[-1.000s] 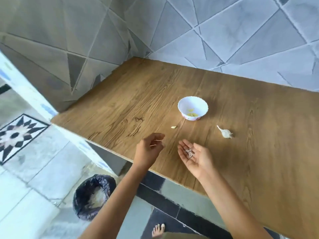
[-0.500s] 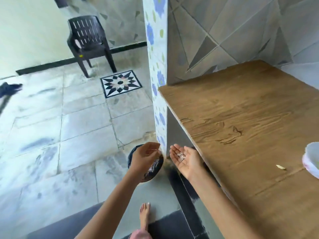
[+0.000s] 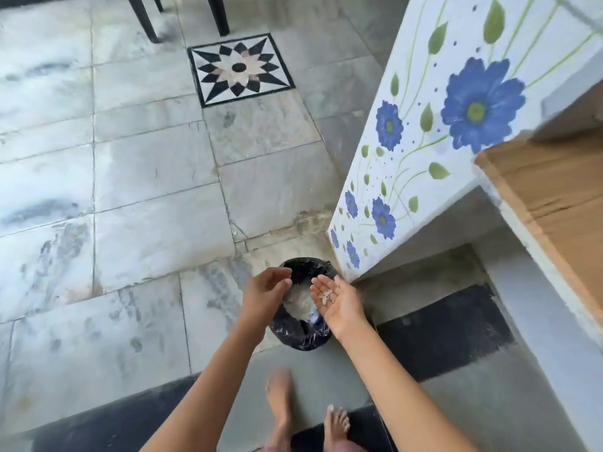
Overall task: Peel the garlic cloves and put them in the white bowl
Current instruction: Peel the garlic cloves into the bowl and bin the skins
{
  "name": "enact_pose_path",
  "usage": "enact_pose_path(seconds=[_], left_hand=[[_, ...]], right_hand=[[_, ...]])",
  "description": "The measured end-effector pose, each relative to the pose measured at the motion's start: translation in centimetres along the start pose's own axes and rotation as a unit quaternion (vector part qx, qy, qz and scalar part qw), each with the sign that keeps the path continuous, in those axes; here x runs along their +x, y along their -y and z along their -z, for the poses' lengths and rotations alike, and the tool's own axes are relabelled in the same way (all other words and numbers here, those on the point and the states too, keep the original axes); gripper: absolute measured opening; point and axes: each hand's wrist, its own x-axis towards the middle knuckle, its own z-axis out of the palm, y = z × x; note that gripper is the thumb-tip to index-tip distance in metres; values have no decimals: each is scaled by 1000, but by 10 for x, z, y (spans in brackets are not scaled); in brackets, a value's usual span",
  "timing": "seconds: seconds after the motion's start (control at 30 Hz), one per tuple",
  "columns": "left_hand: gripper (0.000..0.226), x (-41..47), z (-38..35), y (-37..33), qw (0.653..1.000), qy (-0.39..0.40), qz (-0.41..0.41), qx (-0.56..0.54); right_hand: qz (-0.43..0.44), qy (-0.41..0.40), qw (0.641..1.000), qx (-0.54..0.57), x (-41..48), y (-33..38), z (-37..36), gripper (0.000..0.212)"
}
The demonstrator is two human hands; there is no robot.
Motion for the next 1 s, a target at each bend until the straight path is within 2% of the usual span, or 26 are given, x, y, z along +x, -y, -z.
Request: enact_pose_path(seconds=[0.13,0.27,0.37,0.43,0.53,0.6,0.63,0.67,0.7,0.77,0.8,0.83,0.9,0.93,1.0], left_hand=[[15,94,-24,75,999,12,31,20],[16,157,-53,147,992,19,114,-45],[20,183,-72,197,990,22,138,-25],[22,190,-85,223,992,31,118,14],[30,182,-106,235,997,63,8,52],[39,176,-123,244,985,138,-77,67],[43,177,-132,257,977,172,-92,90],[48,181,-136,271,973,183,-82,116],[50,187,-137,279,979,164,-25,116],[45,202,-134,284,986,62,125,91],[44,207,-131,280,985,24,147,89],[43,208,-130,272,989,8,125,78],[41,202,-128,252,999,31,-1,39],[42,195,-130,250,994,78,-63,40],[48,181,-134,278,972,180,-105,112]], right_hand=[[-25,-53,998,-18,118,-21,3,36],[-68,-65,995,-20,200,-39,25,71],[-83,-75,994,-22,239,-49,46,78],[-88,-80,993,-24,260,-56,57,79],[-100,-72,992,-31,277,-61,69,75],[-112,-68,991,-35,286,-63,76,71],[-115,-61,991,-39,289,-64,79,71],[-120,-51,991,-40,289,-66,81,73],[-129,-41,990,-34,288,-68,84,75],[-130,-39,990,-28,286,-70,92,73],[-124,-40,991,-31,285,-70,97,71],[-118,-44,991,-36,285,-69,100,69],[-113,-55,991,-41,288,-67,105,68],[-113,-48,992,-38,289,-66,104,68],[-123,-11,992,-29,288,-67,99,72]])
